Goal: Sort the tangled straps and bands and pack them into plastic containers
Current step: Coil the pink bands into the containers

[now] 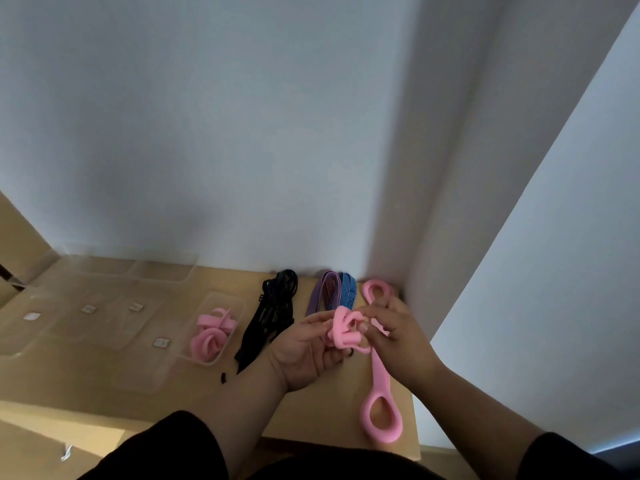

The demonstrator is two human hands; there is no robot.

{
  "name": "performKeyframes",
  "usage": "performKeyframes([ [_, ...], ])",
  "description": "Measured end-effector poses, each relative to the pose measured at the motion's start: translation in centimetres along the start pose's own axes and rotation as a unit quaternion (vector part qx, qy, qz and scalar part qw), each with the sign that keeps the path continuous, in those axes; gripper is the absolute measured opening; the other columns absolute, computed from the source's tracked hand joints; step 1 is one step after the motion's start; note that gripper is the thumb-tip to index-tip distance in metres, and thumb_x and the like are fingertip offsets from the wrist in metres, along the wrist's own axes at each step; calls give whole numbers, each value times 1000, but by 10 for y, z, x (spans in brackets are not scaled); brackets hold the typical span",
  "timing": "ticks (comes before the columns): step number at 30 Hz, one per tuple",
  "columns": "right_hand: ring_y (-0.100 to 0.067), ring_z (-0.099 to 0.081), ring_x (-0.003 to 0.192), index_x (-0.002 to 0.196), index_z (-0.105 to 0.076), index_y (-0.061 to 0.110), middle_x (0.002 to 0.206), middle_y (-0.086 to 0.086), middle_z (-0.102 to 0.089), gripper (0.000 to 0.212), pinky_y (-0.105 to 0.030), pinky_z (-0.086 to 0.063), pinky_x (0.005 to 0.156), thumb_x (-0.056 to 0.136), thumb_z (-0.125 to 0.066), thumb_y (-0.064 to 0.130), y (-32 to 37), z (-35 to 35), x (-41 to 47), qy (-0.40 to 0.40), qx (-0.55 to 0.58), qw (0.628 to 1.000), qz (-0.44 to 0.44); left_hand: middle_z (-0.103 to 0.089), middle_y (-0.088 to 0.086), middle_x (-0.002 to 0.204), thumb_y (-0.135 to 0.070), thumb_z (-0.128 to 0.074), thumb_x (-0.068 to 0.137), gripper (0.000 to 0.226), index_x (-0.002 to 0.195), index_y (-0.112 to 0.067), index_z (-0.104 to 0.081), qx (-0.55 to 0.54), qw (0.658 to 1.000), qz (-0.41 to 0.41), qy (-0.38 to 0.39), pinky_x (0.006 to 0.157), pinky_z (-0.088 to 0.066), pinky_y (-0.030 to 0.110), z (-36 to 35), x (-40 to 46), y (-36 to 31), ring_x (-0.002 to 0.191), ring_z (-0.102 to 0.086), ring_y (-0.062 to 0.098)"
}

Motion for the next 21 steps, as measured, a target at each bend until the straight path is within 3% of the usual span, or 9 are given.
performKeyframes([
  [4,-2,-55,93,107,-64,37,99,20,-58,26,-12,-42,78,95,-66,15,12,-4,-1,34,-22,998,40,-67,24,108,-10,-76,75,59,128,6,-57,26,1000,1,-9,67,-60,34,-1,-3,1,85,-69,31],
  [7,-3,-57,95,114,-64,32,104,19,-61,25,-17,-47,80,94,-65,17,16,-7,-2,33,-28,998,44,-69,23,104,-10,-73,76,58,129,5,-54,13,999,-2,-37,66,-60,34,10,-4,2,82,-70,29],
  [9,-3,-57,100,117,-63,33,107,19,-61,25,-20,-49,81,94,-63,22,21,-11,-2,47,-54,995,74,-64,27,115,-10,-75,76,64,133,7,-52,-2,999,-10,-30,76,-60,37,15,-5,3,90,-69,32],
  [13,-9,-55,97,113,-53,34,108,14,-55,37,-31,-54,81,84,-73,44,19,-25,-5,144,-42,988,32,-64,27,115,-14,-72,84,53,130,8,-56,1,999,-12,-46,74,-60,36,26,-10,3,92,-69,32],
  [16,-13,-56,89,104,-47,34,103,10,-54,46,-32,-55,74,74,-74,58,17,-31,-9,157,-76,985,9,-67,25,111,-18,-67,88,50,130,8,-54,47,997,-6,-58,68,-62,36,27,-15,2,90,-70,31],
  [21,-8,-52,82,99,-55,32,91,13,-56,26,-24,-48,68,85,-70,47,19,-38,-9,153,-101,982,56,-71,22,107,-18,-60,96,36,123,5,-59,114,991,19,-63,62,-60,32,30,-25,3,86,-71,27],
])
Point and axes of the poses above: each hand's wrist, its own x-axis towards the middle knuckle, its own z-axis out of the back of the hand, y = z × x, the point moved 7 cm from there along x, towards the middle knuckle
